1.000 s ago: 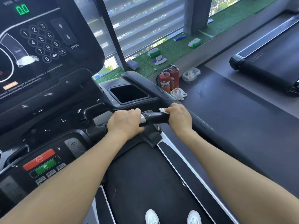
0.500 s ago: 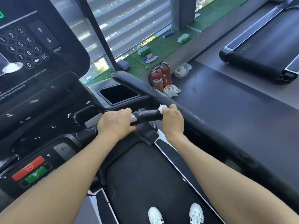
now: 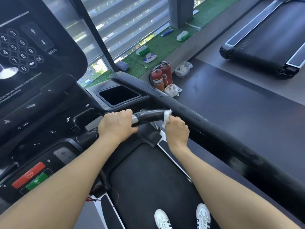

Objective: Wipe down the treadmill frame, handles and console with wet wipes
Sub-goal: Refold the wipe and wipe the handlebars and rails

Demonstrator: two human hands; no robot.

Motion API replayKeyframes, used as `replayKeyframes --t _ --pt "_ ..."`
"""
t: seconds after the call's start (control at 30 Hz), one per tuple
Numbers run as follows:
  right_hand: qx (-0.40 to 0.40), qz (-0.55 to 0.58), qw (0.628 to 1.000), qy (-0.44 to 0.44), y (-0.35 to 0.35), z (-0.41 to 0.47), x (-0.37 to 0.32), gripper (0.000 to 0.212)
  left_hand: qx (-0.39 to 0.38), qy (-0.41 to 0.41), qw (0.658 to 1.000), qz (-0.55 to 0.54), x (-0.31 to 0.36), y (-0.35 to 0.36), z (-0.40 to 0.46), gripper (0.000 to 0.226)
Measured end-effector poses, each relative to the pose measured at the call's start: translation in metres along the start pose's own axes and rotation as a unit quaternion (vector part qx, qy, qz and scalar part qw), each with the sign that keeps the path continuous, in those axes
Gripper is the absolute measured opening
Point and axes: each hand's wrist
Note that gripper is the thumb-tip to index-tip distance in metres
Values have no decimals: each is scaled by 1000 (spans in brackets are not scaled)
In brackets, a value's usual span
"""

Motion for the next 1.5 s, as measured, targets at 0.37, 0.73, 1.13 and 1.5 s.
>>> replayKeyframes --t 0.37,0.73,1.13,1.5 --pt "-128 576 716 374 10 20 -33 18 3 7 1000 7 0 -1 0 38" --pt "-167 677 589 408 -10 31 -17 26 -6 -18 1000 -6 0 -1 1 33" --pt "-312 624 623 355 -39 18 -47 24 -2 -21 1000 -2 -2 3 3 30" --pt "-244 582 726 273 -68 40 -52 19 0 -25 1000 -8 -2 3 3 26"
Point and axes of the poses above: each hand's wrist, its own z-axis towards the middle knuckle, its own y-axis out of the palm, x = y × z, and after that the axes turned 4 degrees about -z, right-handed
